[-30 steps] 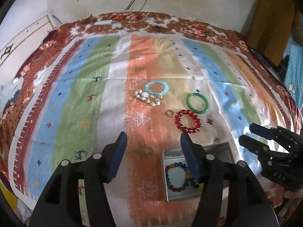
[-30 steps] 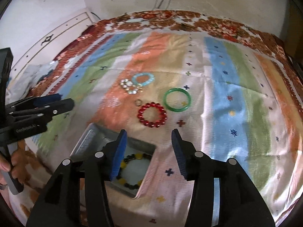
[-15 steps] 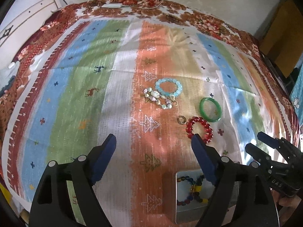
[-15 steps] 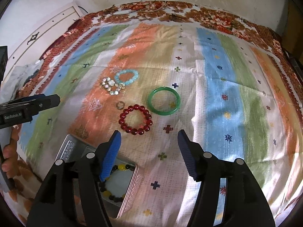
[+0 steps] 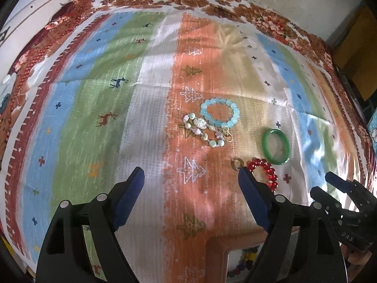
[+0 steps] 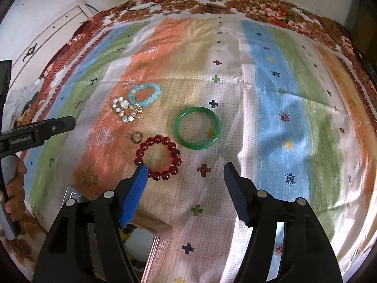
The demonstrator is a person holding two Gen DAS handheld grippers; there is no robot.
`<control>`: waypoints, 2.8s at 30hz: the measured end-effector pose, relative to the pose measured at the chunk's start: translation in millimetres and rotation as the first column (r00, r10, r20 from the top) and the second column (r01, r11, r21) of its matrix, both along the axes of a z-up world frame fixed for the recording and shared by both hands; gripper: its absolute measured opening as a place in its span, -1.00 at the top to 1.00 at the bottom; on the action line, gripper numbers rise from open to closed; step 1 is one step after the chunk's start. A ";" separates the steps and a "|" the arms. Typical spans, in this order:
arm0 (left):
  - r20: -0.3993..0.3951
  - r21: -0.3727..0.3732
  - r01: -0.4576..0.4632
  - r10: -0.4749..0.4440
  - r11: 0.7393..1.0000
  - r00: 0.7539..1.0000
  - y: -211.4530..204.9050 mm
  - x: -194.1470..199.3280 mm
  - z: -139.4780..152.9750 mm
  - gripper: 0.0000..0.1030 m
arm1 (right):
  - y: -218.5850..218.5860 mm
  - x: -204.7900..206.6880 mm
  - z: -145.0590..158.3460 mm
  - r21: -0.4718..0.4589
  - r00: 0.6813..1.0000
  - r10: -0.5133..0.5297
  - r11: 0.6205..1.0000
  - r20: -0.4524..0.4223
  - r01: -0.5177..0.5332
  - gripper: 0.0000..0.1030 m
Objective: Organize jewelry
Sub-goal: 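Move right tool to red bead bracelet while left tool moves to pink shell bracelet, then close right tool on red bead bracelet while left tool closes on pink shell bracelet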
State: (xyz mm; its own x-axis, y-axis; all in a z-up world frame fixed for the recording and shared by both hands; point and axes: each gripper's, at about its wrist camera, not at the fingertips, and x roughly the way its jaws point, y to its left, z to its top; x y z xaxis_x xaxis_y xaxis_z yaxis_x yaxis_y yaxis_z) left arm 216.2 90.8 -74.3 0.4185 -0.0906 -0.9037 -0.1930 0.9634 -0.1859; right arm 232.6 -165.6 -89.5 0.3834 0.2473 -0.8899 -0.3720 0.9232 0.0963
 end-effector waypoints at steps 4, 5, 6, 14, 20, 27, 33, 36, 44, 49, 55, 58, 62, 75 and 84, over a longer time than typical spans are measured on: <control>-0.025 -0.014 -0.007 0.007 1.000 1.000 3.1 12.0 -9.1 -0.57 | 4.1 8.1 -7.1 0.004 0.999 0.005 1.000 -0.036 -0.005 -0.29; -0.029 -0.011 -0.009 0.009 1.000 1.000 3.2 13.5 -10.8 -0.57 | 4.7 10.2 -9.7 0.006 0.999 0.004 1.000 -0.049 -0.004 -0.29; -0.036 -0.005 -0.011 0.011 1.000 0.999 3.7 16.3 -13.2 -0.57 | 5.4 11.4 -11.4 0.006 0.998 0.005 1.000 -0.057 -0.004 -0.29; -0.072 -0.029 -0.030 0.027 0.999 0.997 8.2 33.9 -28.0 -0.57 | 10.2 23.4 -25.0 -0.027 0.995 0.006 1.000 -0.097 -0.009 -0.29; -0.092 -0.021 -0.025 0.023 0.999 0.996 7.2 46.7 -37.2 -0.57 | 13.7 31.2 -32.8 -0.030 0.993 0.008 0.999 -0.119 -0.012 -0.29; -0.118 0.000 -0.021 0.021 1.000 0.993 7.7 59.0 -51.0 -0.57 | 17.9 38.9 -43.3 -0.036 0.988 0.010 0.999 -0.153 -0.016 -0.29; -0.136 0.004 -0.013 0.014 1.000 0.991 7.4 67.8 -60.2 -0.57 | 17.1 45.5 -51.8 -0.020 0.984 -0.001 1.000 -0.176 -0.003 -0.29; -0.143 0.015 -0.007 0.009 1.000 0.990 6.6 70.6 -64.7 -0.57 | 17.8 49.7 -59.7 -0.024 0.980 -0.001 1.000 -0.198 -0.004 -0.29; -0.150 0.008 -0.005 0.006 1.000 0.989 5.7 80.4 -70.9 -0.57 | 20.6 52.9 -68.2 -0.037 0.977 0.002 0.999 -0.215 -0.010 -0.29; -0.163 0.038 0.010 -0.004 0.999 0.987 1.7 87.5 -76.7 -0.59 | 25.0 51.1 -73.3 -0.051 0.975 0.012 0.998 -0.222 -0.024 -0.29; -0.169 0.089 0.038 -0.022 0.995 0.985 -5.7 94.7 -81.8 -0.62 | 27.1 50.1 -75.4 -0.070 0.976 0.018 0.997 -0.215 -0.034 -0.29; -0.171 0.123 0.056 -0.034 0.991 0.985 -11.2 96.6 -84.0 -0.64 | 29.2 49.7 -77.5 -0.083 0.978 0.023 0.996 -0.208 -0.042 -0.29; -0.167 0.131 0.054 -0.031 0.990 0.985 -11.5 99.0 -85.0 -0.64 | 28.9 50.2 -79.7 -0.082 0.978 0.015 0.996 -0.207 -0.032 -0.29; -0.162 0.195 0.088 -0.057 0.977 0.985 -19.6 102.2 -87.4 -0.14 | 26.0 49.2 -79.6 -0.090 0.980 0.020 0.995 -0.198 -0.038 0.42; -0.145 0.132 0.083 -0.064 0.988 0.987 -6.8 95.5 -80.9 0.82 | 30.0 44.2 -79.2 -0.058 0.978 0.062 0.996 -0.197 -0.075 0.71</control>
State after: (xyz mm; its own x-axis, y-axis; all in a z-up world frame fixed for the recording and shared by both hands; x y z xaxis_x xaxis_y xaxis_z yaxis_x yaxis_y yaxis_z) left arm 311.7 83.9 -155.2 0.2837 0.0130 -0.9588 -0.1354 0.9904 -0.0266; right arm 276.8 -135.6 -168.7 0.1856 0.2059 -0.9608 -0.4143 0.9030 0.1135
